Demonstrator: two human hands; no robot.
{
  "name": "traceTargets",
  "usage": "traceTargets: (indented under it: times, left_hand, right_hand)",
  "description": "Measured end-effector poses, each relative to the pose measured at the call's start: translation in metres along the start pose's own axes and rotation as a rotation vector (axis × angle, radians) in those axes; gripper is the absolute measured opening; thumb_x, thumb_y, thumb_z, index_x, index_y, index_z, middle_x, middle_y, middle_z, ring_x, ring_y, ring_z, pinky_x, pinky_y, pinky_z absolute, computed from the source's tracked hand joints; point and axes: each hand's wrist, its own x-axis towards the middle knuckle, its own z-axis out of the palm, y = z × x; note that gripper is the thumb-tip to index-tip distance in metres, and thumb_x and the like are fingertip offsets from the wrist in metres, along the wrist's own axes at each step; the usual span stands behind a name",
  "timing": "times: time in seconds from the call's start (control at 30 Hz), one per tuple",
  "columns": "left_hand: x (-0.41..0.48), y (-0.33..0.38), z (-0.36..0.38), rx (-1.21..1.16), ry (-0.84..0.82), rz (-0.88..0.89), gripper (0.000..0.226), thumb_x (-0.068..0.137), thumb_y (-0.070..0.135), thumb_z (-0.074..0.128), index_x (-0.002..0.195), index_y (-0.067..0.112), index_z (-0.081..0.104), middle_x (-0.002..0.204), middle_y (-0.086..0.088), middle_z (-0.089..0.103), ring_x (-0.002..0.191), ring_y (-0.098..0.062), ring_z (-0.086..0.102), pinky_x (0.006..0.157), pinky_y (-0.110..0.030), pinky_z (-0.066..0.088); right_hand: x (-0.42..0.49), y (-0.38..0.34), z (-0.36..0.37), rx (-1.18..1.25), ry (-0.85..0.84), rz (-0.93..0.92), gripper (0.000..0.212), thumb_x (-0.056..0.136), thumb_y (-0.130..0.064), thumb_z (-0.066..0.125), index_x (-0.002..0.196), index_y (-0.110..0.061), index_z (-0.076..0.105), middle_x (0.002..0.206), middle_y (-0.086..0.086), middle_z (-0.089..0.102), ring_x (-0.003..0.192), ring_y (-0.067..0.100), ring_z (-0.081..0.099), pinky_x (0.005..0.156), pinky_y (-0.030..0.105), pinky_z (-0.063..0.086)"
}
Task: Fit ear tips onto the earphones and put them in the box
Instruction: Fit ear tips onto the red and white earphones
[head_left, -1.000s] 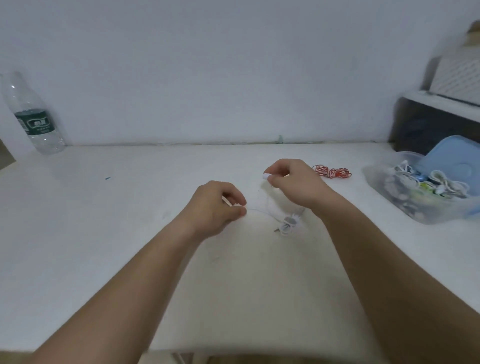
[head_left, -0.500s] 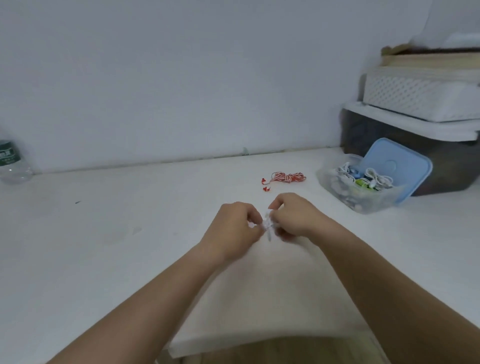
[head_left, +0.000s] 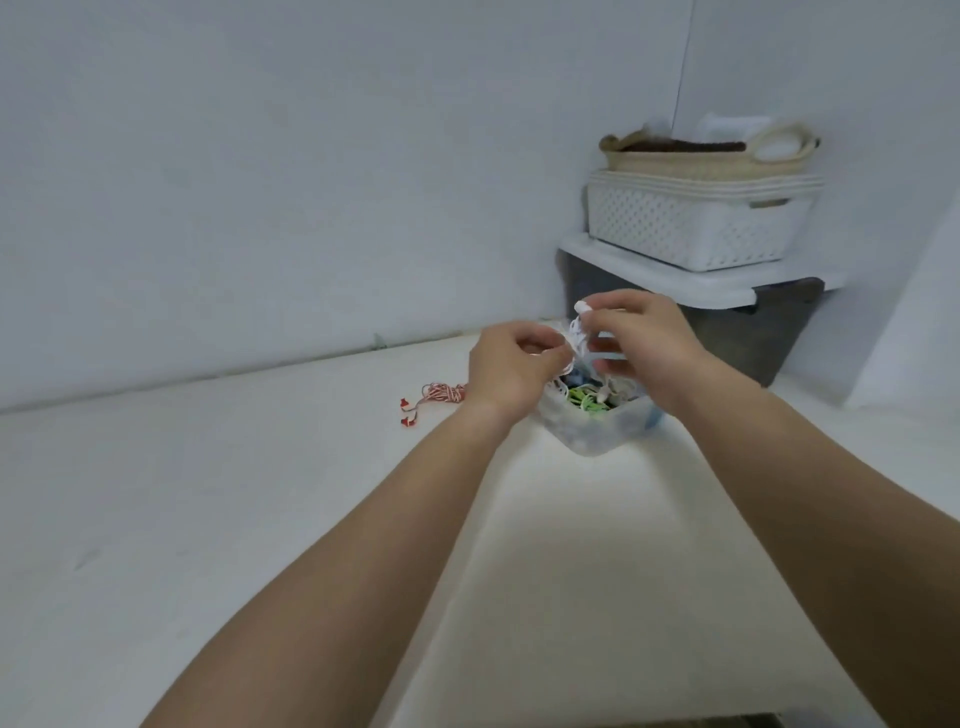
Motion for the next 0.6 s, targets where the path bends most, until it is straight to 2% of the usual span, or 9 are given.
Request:
traceTargets:
  times: [0.07,0.13,0.23,0.33,0.43,0.5,0.57,0.6]
  left_hand:
    - [0.012,-0.001,0.02,0.066,-0.065,0.005,0.014,0.077,0.012,0.08,0.084,0.023,0.073,0.079,0.004,0.074,0.076,-0.014,0.07,0.084,-0.036,0.058]
    - [0.021,-0.006,0.031,0.24,-0.151,0.004,0.023,0.083,0.012,0.075,0.104,0.02,0.071,0.089,0.003,0.074,0.084,-0.014,0.069,0.088,-0.033,0.055]
    - [0.028,-0.011,0.03,0.469,-0.177,0.006,0.031,0.093,0.017,0.061,0.123,0.02,0.066,0.107,0.001,0.075,0.102,-0.016,0.067,0.098,-0.032,0.05]
    - [0.03,-0.009,0.016,0.426,-0.148,0.036,0.029,0.093,0.009,0.052,0.111,0.021,0.072,0.105,0.004,0.076,0.101,-0.009,0.064,0.092,-0.021,0.046]
    - [0.033,-0.014,-0.009,0.275,-0.07,0.03,0.03,0.088,0.004,0.051,0.089,0.025,0.072,0.087,0.006,0.077,0.079,-0.002,0.065,0.068,-0.016,0.047]
    - [0.035,-0.026,-0.032,0.283,0.018,0.014,0.032,0.087,0.003,0.048,0.085,0.026,0.071,0.083,0.008,0.075,0.07,0.001,0.062,0.058,-0.013,0.044]
    - [0.038,-0.043,-0.059,0.42,0.091,-0.027,0.029,0.088,0.007,0.05,0.094,0.026,0.071,0.095,0.009,0.074,0.084,-0.006,0.065,0.069,-0.015,0.047]
    - [0.04,-0.053,-0.072,0.539,0.113,-0.046,0.028,0.089,0.01,0.053,0.103,0.027,0.07,0.106,0.009,0.072,0.093,-0.012,0.065,0.078,-0.022,0.049]
  right_hand:
    - [0.016,0.003,-0.014,-0.073,0.023,-0.024,0.018,0.085,-0.011,0.073,0.102,-0.016,0.075,0.089,0.004,0.073,0.08,0.017,0.065,0.068,0.027,0.053]
    - [0.031,0.01,-0.023,-0.273,0.014,-0.069,0.017,0.084,-0.011,0.074,0.099,-0.017,0.077,0.092,0.002,0.074,0.085,0.015,0.065,0.073,0.025,0.051]
    - [0.045,0.018,-0.025,-0.586,-0.025,-0.14,0.024,0.084,-0.009,0.069,0.105,-0.017,0.078,0.106,-0.001,0.074,0.103,0.013,0.065,0.097,0.028,0.049]
    - [0.052,0.021,-0.022,-0.657,0.006,-0.158,0.029,0.084,-0.01,0.062,0.107,-0.02,0.077,0.112,-0.003,0.074,0.11,0.013,0.064,0.103,0.032,0.048]
    - [0.054,0.022,-0.008,-0.697,0.032,-0.188,0.032,0.086,-0.012,0.056,0.109,-0.023,0.076,0.114,-0.005,0.073,0.109,0.014,0.064,0.101,0.031,0.048]
    - [0.052,0.019,0.007,-0.708,0.034,-0.224,0.033,0.089,-0.012,0.053,0.111,-0.024,0.074,0.114,-0.004,0.072,0.109,0.014,0.064,0.1,0.032,0.05]
    - [0.05,0.015,0.026,-0.698,0.033,-0.266,0.035,0.09,-0.012,0.05,0.112,-0.025,0.073,0.115,-0.004,0.071,0.108,0.015,0.064,0.099,0.036,0.051]
    - [0.05,0.013,0.036,-0.682,0.034,-0.284,0.035,0.091,-0.011,0.049,0.112,-0.026,0.073,0.115,-0.005,0.07,0.108,0.015,0.063,0.098,0.037,0.052]
